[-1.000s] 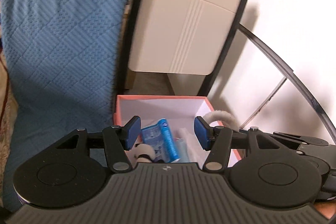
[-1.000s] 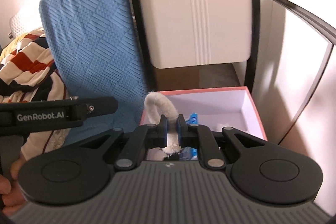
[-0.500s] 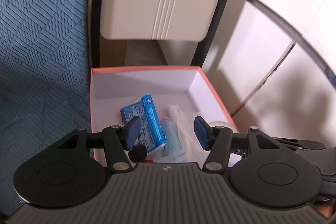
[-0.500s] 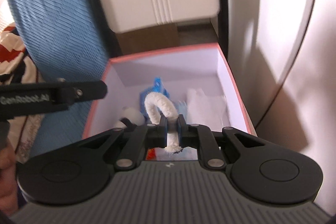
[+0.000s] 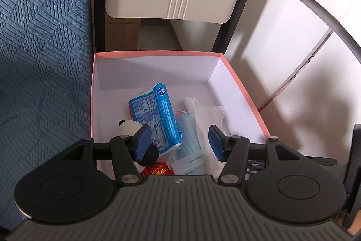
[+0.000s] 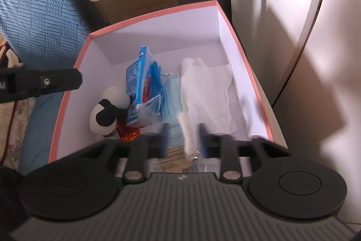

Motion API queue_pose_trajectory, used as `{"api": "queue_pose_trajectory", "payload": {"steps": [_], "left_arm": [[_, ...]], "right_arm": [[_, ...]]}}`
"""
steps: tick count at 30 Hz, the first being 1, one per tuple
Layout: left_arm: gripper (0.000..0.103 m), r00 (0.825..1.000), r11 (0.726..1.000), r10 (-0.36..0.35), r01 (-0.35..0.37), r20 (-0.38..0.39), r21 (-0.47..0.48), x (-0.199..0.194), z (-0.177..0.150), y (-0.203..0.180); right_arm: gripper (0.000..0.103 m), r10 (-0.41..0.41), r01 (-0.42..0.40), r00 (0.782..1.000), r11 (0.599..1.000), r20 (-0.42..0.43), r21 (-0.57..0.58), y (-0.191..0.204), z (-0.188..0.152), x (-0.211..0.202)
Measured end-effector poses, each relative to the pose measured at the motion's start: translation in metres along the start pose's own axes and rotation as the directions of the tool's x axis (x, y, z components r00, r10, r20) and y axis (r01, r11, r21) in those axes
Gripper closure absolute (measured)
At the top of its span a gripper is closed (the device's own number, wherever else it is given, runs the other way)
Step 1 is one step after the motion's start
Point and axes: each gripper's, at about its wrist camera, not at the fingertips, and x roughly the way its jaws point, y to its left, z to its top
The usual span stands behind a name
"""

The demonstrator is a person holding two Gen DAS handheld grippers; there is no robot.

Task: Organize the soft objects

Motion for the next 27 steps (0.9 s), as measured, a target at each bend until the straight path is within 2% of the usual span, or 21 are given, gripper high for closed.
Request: {"api": "queue_pose_trajectory", "payload": {"steps": [2,3,8,14,16,21,27], "left_arm": [[0.041,1.000,1.000,0.001,-0.001,0.001,-0.001,-0.001,0.000,0.001],[0.041,1.000,1.000,0.002,-0.002,0.004,0.001,-0.002,0.000,0.001],[0.041,1.000,1.000,0.001,-0.001,0.029,0.006,-0.014,0.003,0.001],[0.040,0.996,1.000,-0.002,0.000,0.086,0.013,-0.044,0.009,0.002],[0.034,0.994,1.000,-0.001,-0.001,0.108,0.015,-0.056,0.010,0.003],[0.032,0.989,0.999,-0.004,-0.001,0.148,0.035,-0.086,0.009,0.000],[0.025,0.979,0.998,-0.017,0.005,0.201,0.059,-0.126,-0.005,0.002]], "right_arm": [[0.027,-0.009,0.009,1.000,1.000,-0.004,0.008,-0.001,0.001,0.002],[0.026,-0.013,0.013,1.000,1.000,-0.002,0.010,-0.001,0.001,0.003],[0.026,-0.012,0.012,1.000,1.000,0.021,0.002,0.003,0.006,-0.010],[0.026,-0.021,0.021,0.994,1.000,0.105,-0.006,0.011,0.018,-0.045],[0.026,-0.022,0.025,0.989,1.000,0.147,-0.018,0.017,0.021,-0.062],[0.026,-0.025,0.037,0.972,0.998,0.233,-0.046,0.032,0.022,-0.101],[0.026,-0.015,0.033,0.955,0.998,0.297,-0.056,0.044,0.012,-0.137]]}}
